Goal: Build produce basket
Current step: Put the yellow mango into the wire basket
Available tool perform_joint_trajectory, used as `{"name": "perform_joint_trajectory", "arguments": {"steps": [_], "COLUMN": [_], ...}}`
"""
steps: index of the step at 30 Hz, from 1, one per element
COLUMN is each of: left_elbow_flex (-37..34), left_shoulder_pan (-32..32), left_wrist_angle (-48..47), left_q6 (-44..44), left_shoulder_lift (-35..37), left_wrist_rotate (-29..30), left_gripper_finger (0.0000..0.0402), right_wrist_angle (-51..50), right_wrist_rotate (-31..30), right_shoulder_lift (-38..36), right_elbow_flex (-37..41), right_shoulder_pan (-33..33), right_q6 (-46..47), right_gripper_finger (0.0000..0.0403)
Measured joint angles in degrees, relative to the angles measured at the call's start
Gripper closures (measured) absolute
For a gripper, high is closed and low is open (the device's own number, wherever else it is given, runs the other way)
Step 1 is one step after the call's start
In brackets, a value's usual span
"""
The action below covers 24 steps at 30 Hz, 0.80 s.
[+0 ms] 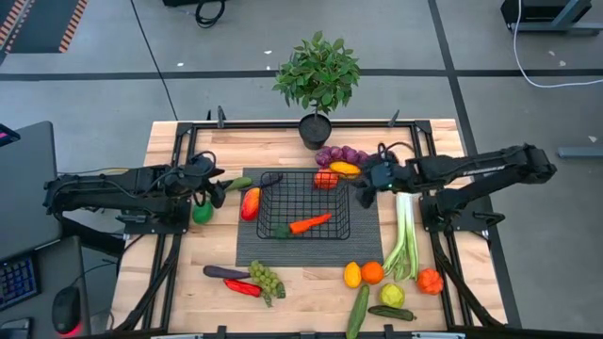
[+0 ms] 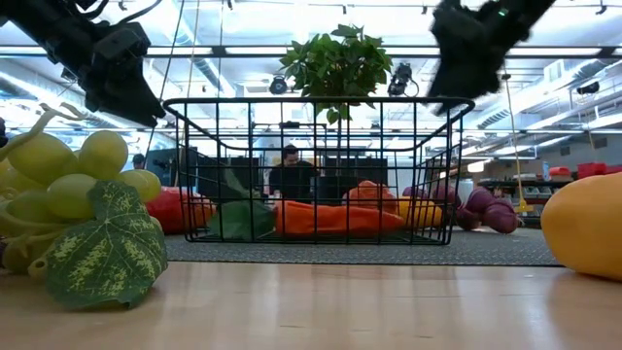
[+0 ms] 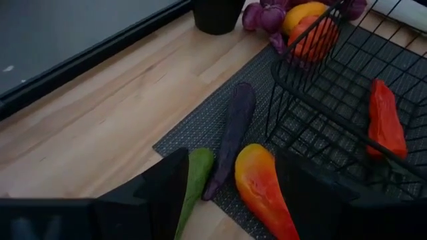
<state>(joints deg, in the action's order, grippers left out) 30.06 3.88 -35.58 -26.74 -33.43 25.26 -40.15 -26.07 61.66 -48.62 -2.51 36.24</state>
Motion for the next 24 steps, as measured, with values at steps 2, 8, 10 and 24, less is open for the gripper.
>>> {"name": "perform_joint_trajectory", "arguments": {"steps": [2,8,10,24], "left_elbow_flex": [0.00,-0.04,-0.04,-0.07], "left_shoulder_pan": [0.00,0.00,0.01,-2.19], "left_wrist_angle": [0.43,11.05,17.19,19.95], "left_q6": [-0.02,4.89,7.81,15.04], "left_shoulder_lift": [0.00,0.00,0.00,-0.62], "left_wrist_rotate": [0.02,-0.07,-0.03,-4.96], "left_gripper_finger": [0.0170,0.0170,0.0170,0.0170], "right_wrist_angle": [-8.01,-18.08,-16.87,-12.32], "right_wrist_rotate": [0.98,7.72,10.09,-3.32], "right_shoulder_lift": [-0.25,0.12,0.10,0.19], "right_elbow_flex": [0.00,4.25,6.21,8.87], "right_shoulder_pan": [0.03,-2.15,-3.20,-13.20], "right_q6": [7.40,23.61,26.06,28.57], "right_gripper_finger": [0.0134,0.0134,0.0134,0.0134]}}
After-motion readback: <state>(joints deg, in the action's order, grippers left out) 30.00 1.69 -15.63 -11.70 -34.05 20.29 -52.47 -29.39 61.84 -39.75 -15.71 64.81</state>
